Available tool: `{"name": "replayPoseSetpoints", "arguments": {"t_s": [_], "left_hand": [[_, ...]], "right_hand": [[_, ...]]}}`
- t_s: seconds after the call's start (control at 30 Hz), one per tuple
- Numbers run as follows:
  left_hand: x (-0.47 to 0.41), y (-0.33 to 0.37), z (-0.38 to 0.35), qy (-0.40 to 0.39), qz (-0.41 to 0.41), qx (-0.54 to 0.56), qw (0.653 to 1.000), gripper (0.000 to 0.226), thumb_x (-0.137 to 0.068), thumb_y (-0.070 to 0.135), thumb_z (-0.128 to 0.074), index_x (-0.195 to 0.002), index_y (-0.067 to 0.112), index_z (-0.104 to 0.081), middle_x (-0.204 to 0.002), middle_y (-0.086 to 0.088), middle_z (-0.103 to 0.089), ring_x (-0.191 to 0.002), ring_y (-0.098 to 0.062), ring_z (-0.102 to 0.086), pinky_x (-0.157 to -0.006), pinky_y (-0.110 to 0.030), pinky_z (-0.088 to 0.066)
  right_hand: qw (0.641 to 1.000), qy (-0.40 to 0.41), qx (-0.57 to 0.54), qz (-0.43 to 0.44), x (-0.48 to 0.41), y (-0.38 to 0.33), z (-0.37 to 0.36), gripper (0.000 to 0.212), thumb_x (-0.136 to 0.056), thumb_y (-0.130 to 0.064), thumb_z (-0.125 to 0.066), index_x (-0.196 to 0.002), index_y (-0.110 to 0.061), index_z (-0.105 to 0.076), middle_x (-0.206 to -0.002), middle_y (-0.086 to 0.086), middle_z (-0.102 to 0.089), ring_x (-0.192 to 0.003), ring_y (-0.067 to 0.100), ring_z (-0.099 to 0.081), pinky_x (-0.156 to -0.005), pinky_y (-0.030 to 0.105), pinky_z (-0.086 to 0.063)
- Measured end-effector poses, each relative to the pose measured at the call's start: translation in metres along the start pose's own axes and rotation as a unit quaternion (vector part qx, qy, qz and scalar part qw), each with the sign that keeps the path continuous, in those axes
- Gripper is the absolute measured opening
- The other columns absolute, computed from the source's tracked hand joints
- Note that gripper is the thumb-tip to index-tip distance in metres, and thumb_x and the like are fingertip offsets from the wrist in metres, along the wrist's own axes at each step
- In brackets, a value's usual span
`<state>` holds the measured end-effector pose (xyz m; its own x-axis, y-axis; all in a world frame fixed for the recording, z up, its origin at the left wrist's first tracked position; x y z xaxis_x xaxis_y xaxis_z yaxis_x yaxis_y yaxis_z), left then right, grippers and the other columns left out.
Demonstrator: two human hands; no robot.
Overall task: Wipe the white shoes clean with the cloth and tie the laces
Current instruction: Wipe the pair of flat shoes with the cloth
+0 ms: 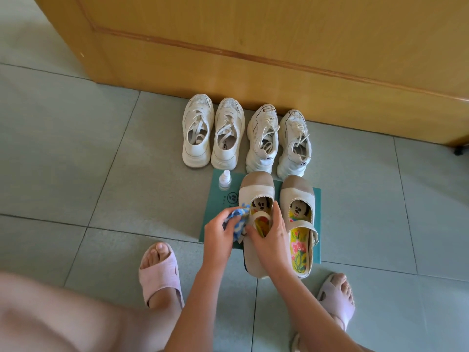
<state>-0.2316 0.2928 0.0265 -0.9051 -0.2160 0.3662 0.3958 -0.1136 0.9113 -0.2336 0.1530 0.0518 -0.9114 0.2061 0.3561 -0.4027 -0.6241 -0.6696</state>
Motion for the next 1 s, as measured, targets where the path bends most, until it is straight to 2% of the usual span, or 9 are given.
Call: {"name": "replayPoseSetpoints", "arguments": {"t_s": [0.13, 0.23, 0.3, 0.4, 0.47, 0.67, 0.87, 1.0], "left_hand": [[0.016, -0.01, 0.001, -0.006, 0.027, 0.037, 0.999, 0.019, -0.091, 0.021, -0.059, -0.105, 0.012, -0.069, -0.086, 0.001, -0.072, -0.074, -0.006, -0.066, -0.062, -0.014, -0.048], [0.033, -0.011, 0.0, 0.038, 0.048, 0.078, 0.995, 0.015, -0.09, 0.019, -0.061, -0.102, 0.017, -0.07, -0.08, 0.001, -0.071, -0.065, -0.006, -0.061, -0.054, -0.017, -0.046], [0.047, -0.012, -0.003, 0.084, 0.06, 0.094, 0.99, 0.016, -0.088, 0.017, -0.063, -0.102, 0.02, -0.07, -0.084, 0.004, -0.072, -0.069, -0.003, -0.063, -0.058, -0.016, -0.048], [0.064, -0.016, -0.007, 0.125, 0.081, 0.114, 0.982, 0.019, -0.087, 0.015, -0.064, -0.105, 0.018, -0.071, -0.093, 0.005, -0.073, -0.083, -0.002, -0.067, -0.071, -0.014, -0.051], [0.073, -0.018, -0.009, 0.138, 0.09, 0.109, 0.98, 0.018, -0.087, 0.013, -0.064, -0.103, 0.016, -0.072, -0.093, 0.003, -0.073, -0.083, 0.0, -0.066, -0.071, -0.01, -0.049], [0.081, -0.012, -0.011, 0.097, 0.091, 0.075, 0.988, 0.019, -0.089, 0.012, -0.061, -0.091, 0.03, -0.068, -0.087, 0.014, -0.07, -0.081, 0.006, -0.064, -0.068, -0.006, -0.047], [0.092, -0.022, -0.007, 0.079, 0.112, 0.041, 0.99, 0.015, -0.09, 0.013, -0.06, -0.095, 0.024, -0.068, -0.082, 0.008, -0.069, -0.075, 0.0, -0.063, -0.06, -0.007, -0.045], [0.104, -0.03, -0.007, 0.078, 0.119, 0.034, 0.989, 0.013, -0.09, 0.012, -0.059, -0.097, 0.019, -0.067, -0.078, 0.006, -0.067, -0.07, 0.005, -0.061, -0.055, -0.008, -0.044]], "right_hand": [[1.0, -0.012, -0.005, -0.002, -0.001, 0.0, -0.001, 0.078, -0.085, -0.029, -0.065, -0.149, -0.025, -0.019, -0.147, -0.004, -0.035, -0.13, 0.016, -0.037, -0.101, 0.028, -0.033], [1.0, -0.016, -0.006, -0.005, -0.002, 0.001, -0.002, 0.078, -0.085, -0.03, -0.065, -0.149, -0.024, -0.019, -0.148, -0.004, -0.034, -0.133, 0.017, -0.034, -0.105, 0.03, -0.031], [1.0, -0.016, -0.008, -0.008, -0.003, 0.001, -0.001, 0.079, -0.085, -0.03, -0.066, -0.148, -0.023, -0.021, -0.147, -0.002, -0.035, -0.133, 0.018, -0.034, -0.107, 0.032, -0.032], [1.0, -0.021, -0.018, -0.014, -0.004, 0.0, 0.0, 0.08, -0.083, -0.029, -0.068, -0.148, -0.023, -0.022, -0.146, -0.001, -0.037, -0.131, 0.019, -0.037, -0.106, 0.034, -0.035], [0.999, -0.025, -0.014, -0.015, -0.004, 0.0, 0.001, 0.082, -0.083, -0.03, -0.069, -0.148, -0.022, -0.021, -0.146, 0.0, -0.038, -0.131, 0.019, -0.038, -0.106, 0.034, -0.036], [0.999, -0.038, -0.008, -0.015, -0.006, -0.002, 0.001, 0.079, -0.084, -0.031, -0.067, -0.148, -0.023, -0.021, -0.145, 0.0, -0.038, -0.128, 0.019, -0.04, -0.102, 0.031, -0.037], [0.999, -0.03, 0.024, -0.007, -0.003, -0.006, -0.002, 0.081, -0.083, -0.036, -0.067, -0.148, -0.023, -0.019, -0.148, -0.003, -0.034, -0.13, 0.018, -0.038, -0.102, 0.03, -0.034], [0.999, -0.031, 0.029, -0.007, -0.001, -0.009, -0.002, 0.084, -0.082, -0.037, -0.068, -0.148, -0.024, -0.018, -0.147, -0.002, -0.034, -0.129, 0.019, -0.04, -0.1, 0.03, -0.035]]}}
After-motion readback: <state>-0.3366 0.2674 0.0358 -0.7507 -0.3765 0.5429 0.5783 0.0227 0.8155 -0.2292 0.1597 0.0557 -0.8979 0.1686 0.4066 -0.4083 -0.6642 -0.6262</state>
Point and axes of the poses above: each hand's wrist, its own x-axis away from the middle knuckle, its own z-axis out of the back of the hand, y = z × x, the point moved 6 cm from there along -x, towards the middle knuckle
